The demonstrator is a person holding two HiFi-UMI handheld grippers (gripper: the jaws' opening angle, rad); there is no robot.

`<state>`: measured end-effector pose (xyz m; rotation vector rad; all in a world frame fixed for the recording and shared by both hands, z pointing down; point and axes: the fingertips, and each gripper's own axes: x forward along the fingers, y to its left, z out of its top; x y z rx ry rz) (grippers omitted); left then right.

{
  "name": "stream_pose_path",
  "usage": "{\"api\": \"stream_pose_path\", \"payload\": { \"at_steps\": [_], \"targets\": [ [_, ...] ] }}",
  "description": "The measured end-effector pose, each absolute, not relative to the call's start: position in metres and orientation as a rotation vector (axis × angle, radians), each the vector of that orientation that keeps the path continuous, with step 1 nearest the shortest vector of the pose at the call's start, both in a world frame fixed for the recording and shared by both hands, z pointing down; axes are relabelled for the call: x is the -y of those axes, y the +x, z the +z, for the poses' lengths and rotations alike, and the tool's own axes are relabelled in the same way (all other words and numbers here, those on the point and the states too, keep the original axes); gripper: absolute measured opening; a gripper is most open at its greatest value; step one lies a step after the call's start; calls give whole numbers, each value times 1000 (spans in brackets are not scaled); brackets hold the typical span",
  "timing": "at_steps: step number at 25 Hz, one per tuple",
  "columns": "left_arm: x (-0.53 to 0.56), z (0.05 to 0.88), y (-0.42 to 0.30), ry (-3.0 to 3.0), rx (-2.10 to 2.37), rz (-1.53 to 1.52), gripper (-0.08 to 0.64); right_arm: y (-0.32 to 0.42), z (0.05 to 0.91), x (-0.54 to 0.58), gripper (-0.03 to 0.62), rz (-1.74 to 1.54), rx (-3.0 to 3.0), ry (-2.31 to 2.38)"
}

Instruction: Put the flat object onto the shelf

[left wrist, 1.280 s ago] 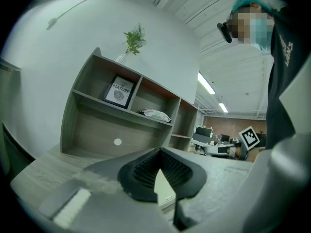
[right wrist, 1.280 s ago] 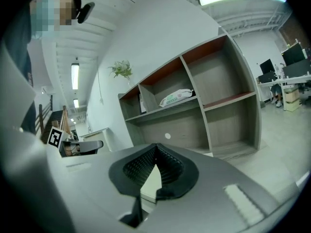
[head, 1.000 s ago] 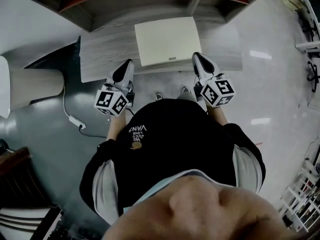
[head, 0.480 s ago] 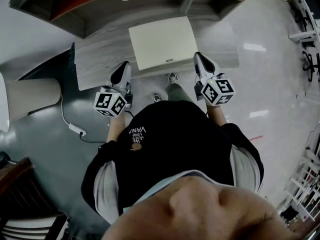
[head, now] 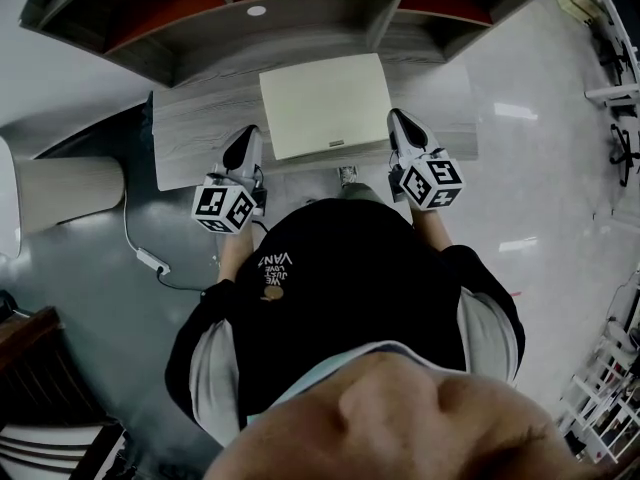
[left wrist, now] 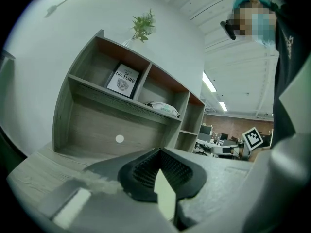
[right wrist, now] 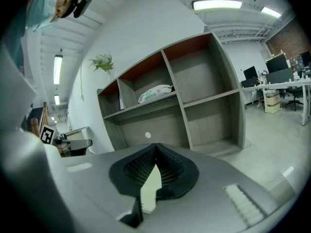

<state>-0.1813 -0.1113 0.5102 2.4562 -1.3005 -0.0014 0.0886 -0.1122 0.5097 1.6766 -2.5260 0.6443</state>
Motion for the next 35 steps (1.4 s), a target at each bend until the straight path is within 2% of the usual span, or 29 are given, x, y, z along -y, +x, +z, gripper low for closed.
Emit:
{"api": "stream_pose_path", "payload": {
  "at_steps": [26,29,32,35],
  "targets": [
    [170,570,-183,2304,1406,146,2,119,588,173,2,758,2371,1628],
    [171,577,-184,2283,1389,148,14,123,596,174,46,780,2343,1632],
    [171,586,-182,2268,1365,164,29,126,604,174,59,810,2325,1626],
    [172,596,-180,2242,1351,189,86,127,612,174,106,847,2312,1609]
  ]
}}
